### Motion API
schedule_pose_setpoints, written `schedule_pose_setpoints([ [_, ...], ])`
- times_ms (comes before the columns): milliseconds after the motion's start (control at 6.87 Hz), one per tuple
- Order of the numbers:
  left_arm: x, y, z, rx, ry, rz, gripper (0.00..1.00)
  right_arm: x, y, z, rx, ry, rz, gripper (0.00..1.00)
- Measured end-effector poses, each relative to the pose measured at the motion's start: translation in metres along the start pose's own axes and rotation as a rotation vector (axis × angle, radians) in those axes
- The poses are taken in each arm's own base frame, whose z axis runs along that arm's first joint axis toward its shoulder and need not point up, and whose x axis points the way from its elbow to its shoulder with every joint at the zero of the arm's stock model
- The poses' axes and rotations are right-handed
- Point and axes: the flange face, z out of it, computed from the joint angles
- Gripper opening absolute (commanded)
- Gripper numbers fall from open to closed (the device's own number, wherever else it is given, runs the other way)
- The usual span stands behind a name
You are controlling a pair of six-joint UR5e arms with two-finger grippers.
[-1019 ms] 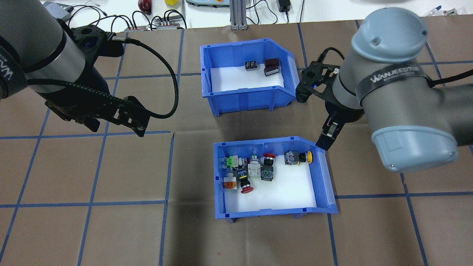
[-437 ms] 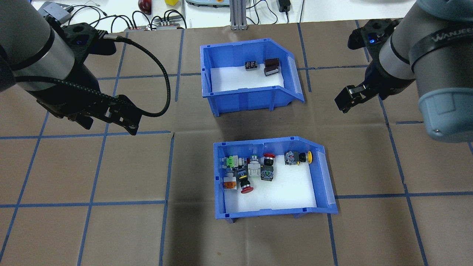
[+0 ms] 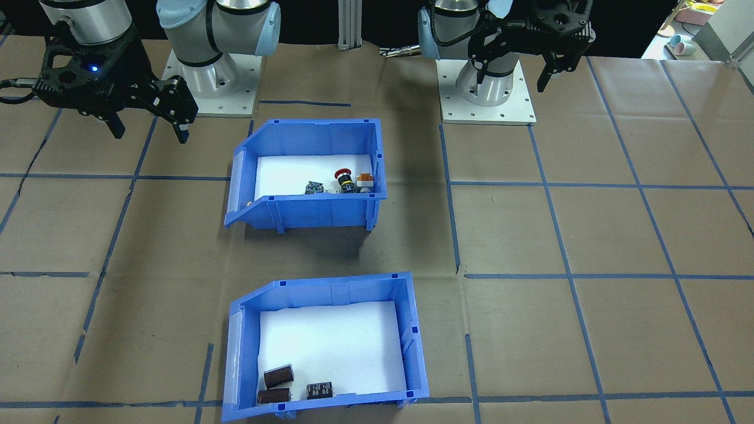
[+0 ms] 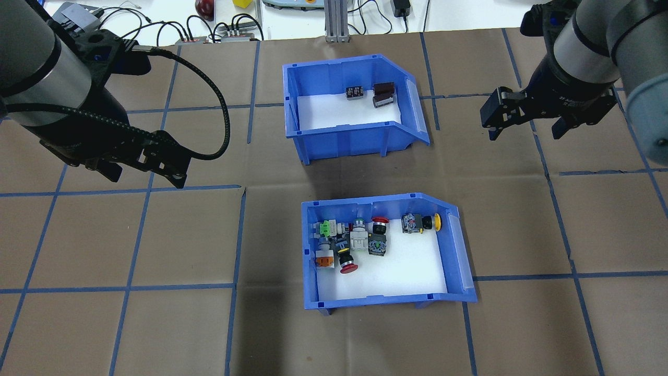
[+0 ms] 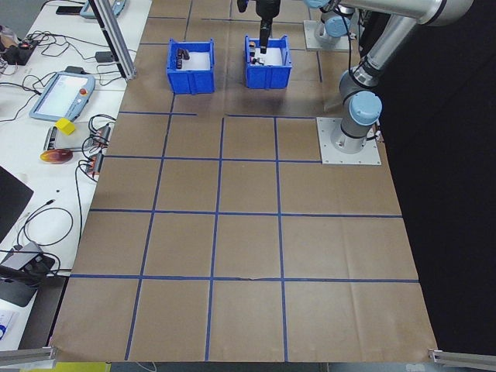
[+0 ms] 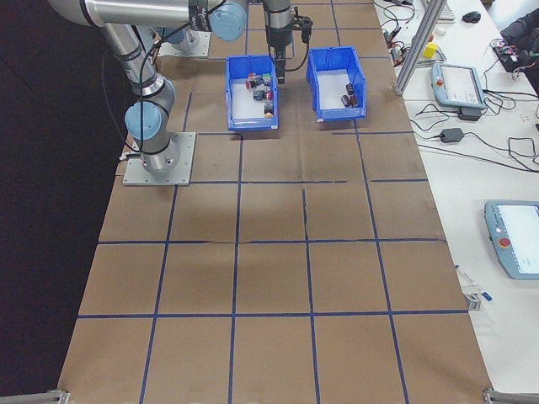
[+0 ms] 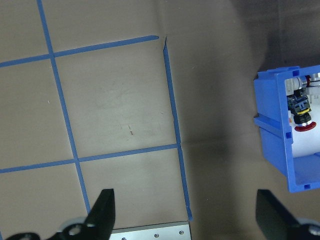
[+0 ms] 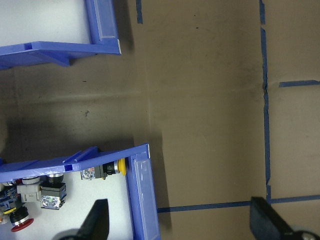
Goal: Place battery box in front
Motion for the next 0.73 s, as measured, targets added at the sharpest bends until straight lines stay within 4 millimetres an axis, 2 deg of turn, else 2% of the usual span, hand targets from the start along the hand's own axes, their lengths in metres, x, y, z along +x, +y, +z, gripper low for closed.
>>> schedule_pose_setpoints([
  [291, 0.000, 0.007, -0.006, 0.010, -0.005, -0.004, 1.00, -0.004, -0.005, 0.001, -0.024, -0.005, 0.032, 1.00],
  [728, 0.001, 0.014, -0.011, 0.022, -0.007, -0.008, 1.00, -0.008, -0.027, 0.002, -0.070, -0.013, 0.034, 1.00],
])
